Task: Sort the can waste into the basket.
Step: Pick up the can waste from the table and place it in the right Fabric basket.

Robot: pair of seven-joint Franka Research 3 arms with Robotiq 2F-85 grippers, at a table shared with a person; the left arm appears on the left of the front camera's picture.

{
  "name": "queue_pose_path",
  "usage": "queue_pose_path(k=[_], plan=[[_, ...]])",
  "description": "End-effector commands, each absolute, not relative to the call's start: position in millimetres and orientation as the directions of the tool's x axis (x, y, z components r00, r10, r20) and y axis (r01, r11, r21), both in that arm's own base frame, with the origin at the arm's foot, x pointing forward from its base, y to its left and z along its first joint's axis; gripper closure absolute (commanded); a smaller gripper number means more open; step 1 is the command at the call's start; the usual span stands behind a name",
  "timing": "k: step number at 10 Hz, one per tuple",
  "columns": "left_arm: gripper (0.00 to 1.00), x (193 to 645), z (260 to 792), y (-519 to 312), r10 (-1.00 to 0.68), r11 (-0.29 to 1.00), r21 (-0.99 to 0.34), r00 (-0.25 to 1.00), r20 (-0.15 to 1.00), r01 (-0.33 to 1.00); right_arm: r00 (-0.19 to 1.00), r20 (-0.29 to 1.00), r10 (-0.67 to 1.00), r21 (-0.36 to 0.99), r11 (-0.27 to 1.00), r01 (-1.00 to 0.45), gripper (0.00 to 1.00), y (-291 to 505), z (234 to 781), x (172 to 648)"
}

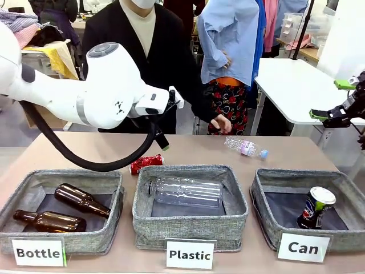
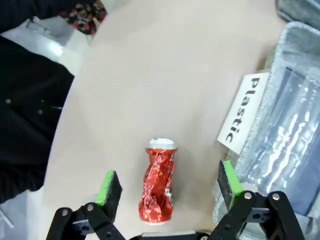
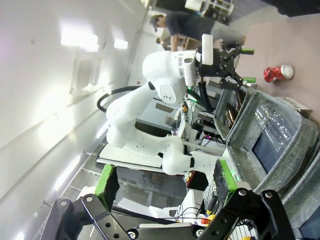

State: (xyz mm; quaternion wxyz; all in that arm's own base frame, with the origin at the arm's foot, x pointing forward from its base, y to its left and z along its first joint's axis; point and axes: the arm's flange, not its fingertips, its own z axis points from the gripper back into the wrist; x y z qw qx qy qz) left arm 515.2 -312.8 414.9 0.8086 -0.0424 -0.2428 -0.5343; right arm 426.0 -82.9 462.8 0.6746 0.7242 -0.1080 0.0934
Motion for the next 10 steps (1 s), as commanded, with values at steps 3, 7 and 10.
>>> queue_pose_path(k=[3, 7, 10], plan=[[0.00, 549.4, 408.1, -291.6, -0.918, 0.223, 0.125, 0.165, 0.362, 0.967, 0.953, 0.304, -0.024, 0.950, -0.072, -0.304, 0.00, -85.4, 464.8, 426.6], [0.00, 565.6, 379.4, -279.7, -0.970, 0.186, 0.094, 0.167, 0.179, 0.978, 0.953, 0.304, -0.024, 0.950, -0.072, -0.304, 0.00, -85.4, 464.8, 426.6], [0.00, 566.3, 350.2, -274.1, -0.959, 0.234, 0.096, 0.213, 0.189, 0.968, 0.953, 0.304, -0.024, 0.950, -0.072, -0.304, 0.00, -85.4, 464.8, 426.6]])
